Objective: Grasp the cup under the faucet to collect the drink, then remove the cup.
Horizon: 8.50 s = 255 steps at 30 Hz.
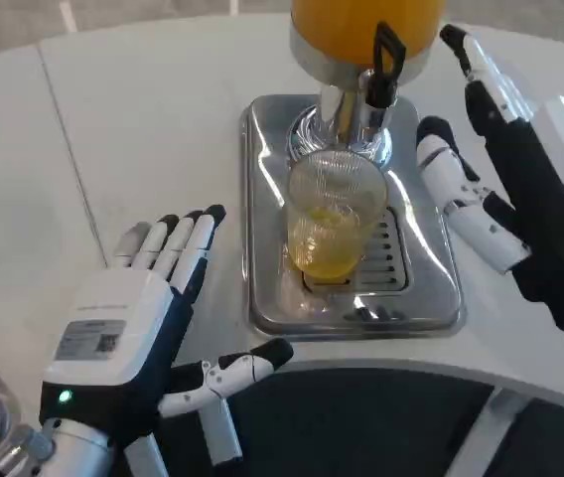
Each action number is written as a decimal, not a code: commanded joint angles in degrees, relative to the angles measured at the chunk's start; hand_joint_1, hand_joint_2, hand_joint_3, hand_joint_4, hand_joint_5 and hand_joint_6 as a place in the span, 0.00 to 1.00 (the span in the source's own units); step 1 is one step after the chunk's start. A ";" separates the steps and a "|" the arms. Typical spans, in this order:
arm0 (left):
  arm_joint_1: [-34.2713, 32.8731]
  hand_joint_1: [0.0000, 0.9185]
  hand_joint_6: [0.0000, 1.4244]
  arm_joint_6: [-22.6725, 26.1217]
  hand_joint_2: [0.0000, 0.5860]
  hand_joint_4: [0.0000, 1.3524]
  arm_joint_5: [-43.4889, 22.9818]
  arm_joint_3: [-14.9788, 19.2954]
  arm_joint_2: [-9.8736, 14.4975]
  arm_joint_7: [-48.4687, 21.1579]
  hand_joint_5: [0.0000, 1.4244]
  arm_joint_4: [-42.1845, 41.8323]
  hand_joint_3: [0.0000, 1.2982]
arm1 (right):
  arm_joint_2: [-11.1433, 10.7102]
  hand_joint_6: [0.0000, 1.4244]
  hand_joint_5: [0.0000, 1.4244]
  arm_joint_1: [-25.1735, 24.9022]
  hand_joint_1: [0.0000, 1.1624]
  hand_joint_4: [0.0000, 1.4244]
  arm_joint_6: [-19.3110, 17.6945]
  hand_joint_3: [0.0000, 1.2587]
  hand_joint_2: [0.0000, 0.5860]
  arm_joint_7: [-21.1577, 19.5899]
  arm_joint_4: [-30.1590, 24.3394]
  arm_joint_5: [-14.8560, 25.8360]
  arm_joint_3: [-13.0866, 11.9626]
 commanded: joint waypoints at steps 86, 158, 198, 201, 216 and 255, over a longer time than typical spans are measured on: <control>-23.37 0.21 0.16 -4.66 0.06 0.00 -10.75 -7.74 -12.26 13.30 0.18 29.26 0.00 | 2.82 0.00 0.00 55.85 0.15 0.00 -40.80 0.00 0.92 -8.38 -8.63 -2.05 -11.91; -25.94 0.62 1.00 -2.14 0.08 0.87 -12.25 -8.19 -13.93 24.18 1.00 29.75 0.78 | 3.81 0.00 0.00 51.16 0.10 0.00 -34.47 0.00 0.93 -3.19 -7.46 2.93 -15.64; -8.10 0.62 1.00 -9.49 0.00 0.88 -16.85 2.77 -1.81 12.69 1.00 8.02 0.79 | 0.66 0.00 0.00 46.19 0.11 0.00 -34.88 0.00 0.94 -2.73 -6.18 1.76 -17.07; -6.74 0.61 1.00 -10.41 0.00 0.89 -17.97 3.63 -1.36 10.80 1.00 6.06 0.79 | -1.33 0.00 0.00 44.46 0.11 0.00 -35.28 0.00 0.94 -1.95 -5.66 0.87 -17.54; -1.92 0.61 1.00 -14.99 0.00 0.90 -21.98 7.51 -0.54 4.52 1.00 -0.19 0.79 | -8.17 0.00 0.00 41.24 0.11 0.00 -39.80 0.00 0.95 -1.62 -3.32 -0.70 -18.12; 12.50 0.60 1.00 -23.71 0.01 0.92 -24.11 8.95 -2.42 -5.88 1.00 -12.92 0.79 | -8.98 0.00 0.00 51.00 0.04 0.00 -69.95 0.00 0.99 -16.13 6.23 1.74 -29.31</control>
